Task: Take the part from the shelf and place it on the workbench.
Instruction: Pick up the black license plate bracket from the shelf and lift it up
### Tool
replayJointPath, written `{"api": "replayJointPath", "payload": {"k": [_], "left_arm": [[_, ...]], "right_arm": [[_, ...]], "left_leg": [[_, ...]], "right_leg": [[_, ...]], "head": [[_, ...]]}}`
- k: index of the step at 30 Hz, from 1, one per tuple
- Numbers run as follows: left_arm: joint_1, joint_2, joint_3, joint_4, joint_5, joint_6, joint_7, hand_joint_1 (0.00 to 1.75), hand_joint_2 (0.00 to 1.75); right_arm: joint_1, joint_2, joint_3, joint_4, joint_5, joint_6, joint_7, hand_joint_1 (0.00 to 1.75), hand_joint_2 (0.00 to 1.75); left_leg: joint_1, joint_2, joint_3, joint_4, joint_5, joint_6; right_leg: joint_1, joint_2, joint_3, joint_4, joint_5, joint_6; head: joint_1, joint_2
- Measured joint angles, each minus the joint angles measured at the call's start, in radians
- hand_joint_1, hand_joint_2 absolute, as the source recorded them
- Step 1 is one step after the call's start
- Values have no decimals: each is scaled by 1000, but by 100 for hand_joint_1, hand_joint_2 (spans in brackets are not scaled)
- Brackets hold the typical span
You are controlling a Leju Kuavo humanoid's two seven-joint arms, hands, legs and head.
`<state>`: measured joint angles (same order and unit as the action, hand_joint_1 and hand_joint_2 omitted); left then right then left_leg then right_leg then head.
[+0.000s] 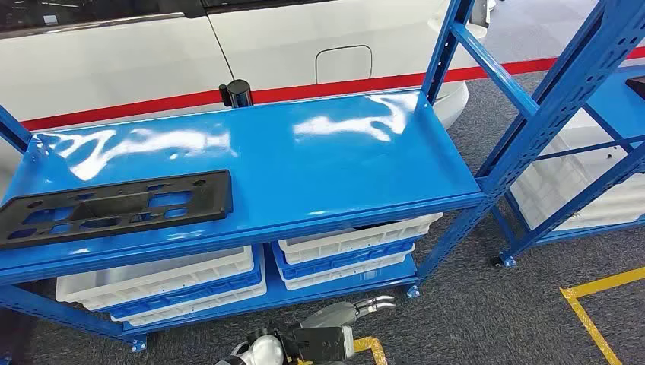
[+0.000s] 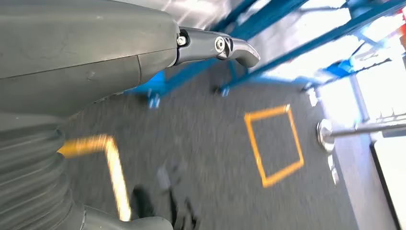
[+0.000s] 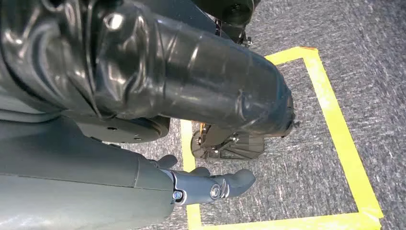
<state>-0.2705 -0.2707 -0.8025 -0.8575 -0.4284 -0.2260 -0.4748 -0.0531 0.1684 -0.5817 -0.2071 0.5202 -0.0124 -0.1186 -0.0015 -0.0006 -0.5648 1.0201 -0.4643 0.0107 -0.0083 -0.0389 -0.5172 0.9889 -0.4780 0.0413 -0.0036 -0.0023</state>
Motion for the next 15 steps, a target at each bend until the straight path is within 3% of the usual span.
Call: {"api": "replayJointPath", "payload": {"k": [11,15], "left_arm": [[-19,96,-45,-344,30,167,42,0,175],[-18,120,-45,-423,25,188,45,0,175]], "right_arm": [[1,3,-44,0,-8,-15,-1,0,0],[1,6,-52,0,-9,-15,-2,0,0]], "left_leg": [[0,0,0,0,0,0],[0,0,0,0,0,0]], "right_leg": [[0,0,0,0,0,0],[0,0,0,0,0,0]], "head": [[0,0],[0,0]]}}
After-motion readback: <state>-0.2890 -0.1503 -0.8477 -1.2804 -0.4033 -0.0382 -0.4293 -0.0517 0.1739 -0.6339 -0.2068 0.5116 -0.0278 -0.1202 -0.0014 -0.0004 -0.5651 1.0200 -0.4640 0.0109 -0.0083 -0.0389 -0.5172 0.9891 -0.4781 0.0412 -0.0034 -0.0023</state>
